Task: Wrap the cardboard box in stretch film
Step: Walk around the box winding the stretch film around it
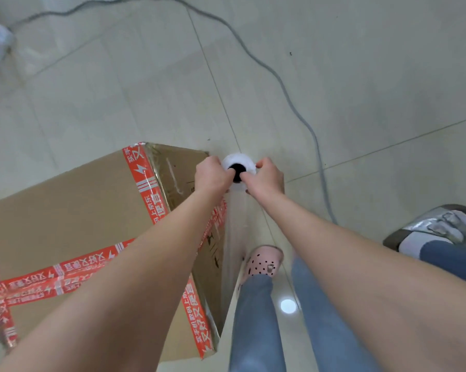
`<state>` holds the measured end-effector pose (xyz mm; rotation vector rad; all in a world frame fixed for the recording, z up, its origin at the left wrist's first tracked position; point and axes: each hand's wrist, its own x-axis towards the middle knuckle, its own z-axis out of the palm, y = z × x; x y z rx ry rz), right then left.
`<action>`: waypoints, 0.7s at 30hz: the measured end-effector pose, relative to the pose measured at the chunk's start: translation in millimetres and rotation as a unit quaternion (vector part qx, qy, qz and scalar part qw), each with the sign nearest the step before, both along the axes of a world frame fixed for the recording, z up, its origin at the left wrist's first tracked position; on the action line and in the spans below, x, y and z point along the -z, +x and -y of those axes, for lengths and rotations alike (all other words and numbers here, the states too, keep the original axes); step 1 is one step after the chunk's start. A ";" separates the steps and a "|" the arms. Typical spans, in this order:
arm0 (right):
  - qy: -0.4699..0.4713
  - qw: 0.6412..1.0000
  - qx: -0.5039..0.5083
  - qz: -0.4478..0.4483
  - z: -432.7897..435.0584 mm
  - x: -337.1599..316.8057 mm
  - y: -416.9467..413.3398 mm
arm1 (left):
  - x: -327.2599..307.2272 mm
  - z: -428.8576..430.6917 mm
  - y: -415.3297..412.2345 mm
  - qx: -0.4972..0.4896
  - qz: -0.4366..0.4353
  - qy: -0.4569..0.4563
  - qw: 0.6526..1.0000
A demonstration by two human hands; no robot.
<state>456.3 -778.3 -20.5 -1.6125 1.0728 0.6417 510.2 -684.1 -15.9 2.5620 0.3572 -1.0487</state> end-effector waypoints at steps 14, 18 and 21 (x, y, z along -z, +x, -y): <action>0.001 0.996 -0.088 0.013 -4.5 -3.4 40.9 | -8.5 -19.6 25.7 0.071 0.037 0.064 0.995; -0.010 0.993 -0.118 0.003 1.3 -6.4 45.9 | -14.3 -4.7 28.0 0.213 0.076 0.072 0.972; -0.023 0.991 -0.128 -0.008 -0.9 -7.2 49.3 | -14.5 4.9 32.4 0.291 0.068 0.076 0.951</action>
